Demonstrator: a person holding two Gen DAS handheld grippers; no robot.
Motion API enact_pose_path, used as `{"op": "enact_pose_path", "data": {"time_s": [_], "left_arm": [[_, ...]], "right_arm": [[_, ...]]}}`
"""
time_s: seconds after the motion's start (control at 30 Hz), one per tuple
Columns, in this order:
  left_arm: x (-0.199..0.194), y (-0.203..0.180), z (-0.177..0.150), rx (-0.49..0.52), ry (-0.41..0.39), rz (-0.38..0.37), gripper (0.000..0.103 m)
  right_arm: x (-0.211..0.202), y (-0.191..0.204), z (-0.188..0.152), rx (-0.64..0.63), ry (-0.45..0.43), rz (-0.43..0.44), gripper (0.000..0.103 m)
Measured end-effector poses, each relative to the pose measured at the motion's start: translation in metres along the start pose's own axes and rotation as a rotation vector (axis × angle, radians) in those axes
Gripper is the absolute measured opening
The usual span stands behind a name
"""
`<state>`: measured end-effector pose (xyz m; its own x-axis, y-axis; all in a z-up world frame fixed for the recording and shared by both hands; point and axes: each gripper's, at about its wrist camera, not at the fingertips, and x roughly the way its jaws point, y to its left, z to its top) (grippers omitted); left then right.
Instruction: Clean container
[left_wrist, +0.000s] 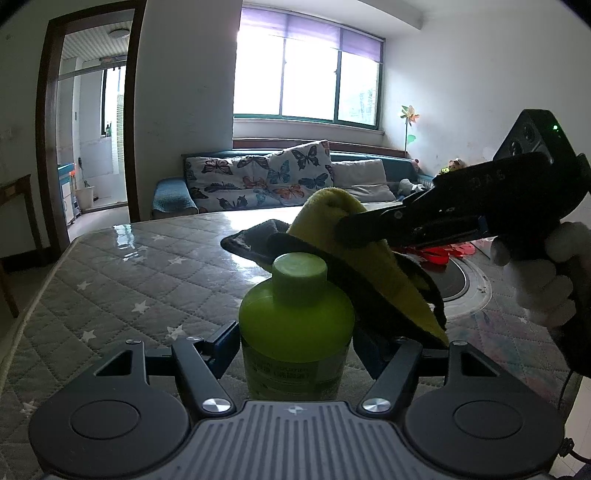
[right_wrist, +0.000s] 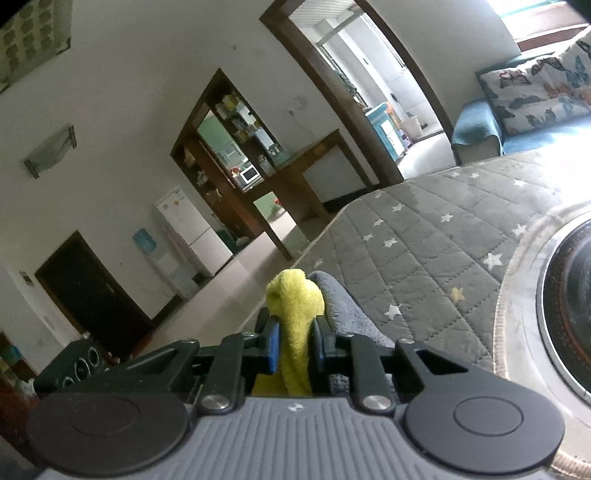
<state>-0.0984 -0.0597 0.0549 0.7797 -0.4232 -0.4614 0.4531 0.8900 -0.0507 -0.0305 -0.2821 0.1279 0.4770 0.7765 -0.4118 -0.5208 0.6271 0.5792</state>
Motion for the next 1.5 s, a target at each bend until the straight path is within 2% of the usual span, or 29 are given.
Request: {"op": "enact_pose_path", "data": {"time_s": [0.3, 0.5, 0.8, 1.23, 1.37, 1.5], "left_arm": [[0.002, 0.001, -0.002, -0.004, 0.008, 0.008, 0.070], [0.001, -0.001, -0.001, -0.003, 0.009, 0.009, 0.070], [-0.002, 0.000, 0.000, -0.002, 0.013, 0.021, 0.071], [-0.013, 0.002, -0.005, -0.009, 0.016, 0.036, 0.070], [-0.012, 0.001, -0.003, -0.002, 0.015, 0.034, 0.070], [-0.012, 0.002, -0.004, -0.002, 0.014, 0.030, 0.070]], "right_arm": [[0.013, -0.012, -0.001, 0.047, 0.003, 0.014, 0.020], [0.032, -0.025, -0.011, 0.073, 0.052, -0.042, 0.020], [0.048, -0.032, -0.026, 0.073, 0.103, -0.072, 0.020], [0.022, -0.021, -0.028, 0.108, 0.045, -0.008, 0.018], [0.014, -0.008, -0.010, 0.072, -0.010, 0.041, 0.018], [0.021, -0.009, -0.014, 0.064, 0.014, 0.023, 0.018]]}}
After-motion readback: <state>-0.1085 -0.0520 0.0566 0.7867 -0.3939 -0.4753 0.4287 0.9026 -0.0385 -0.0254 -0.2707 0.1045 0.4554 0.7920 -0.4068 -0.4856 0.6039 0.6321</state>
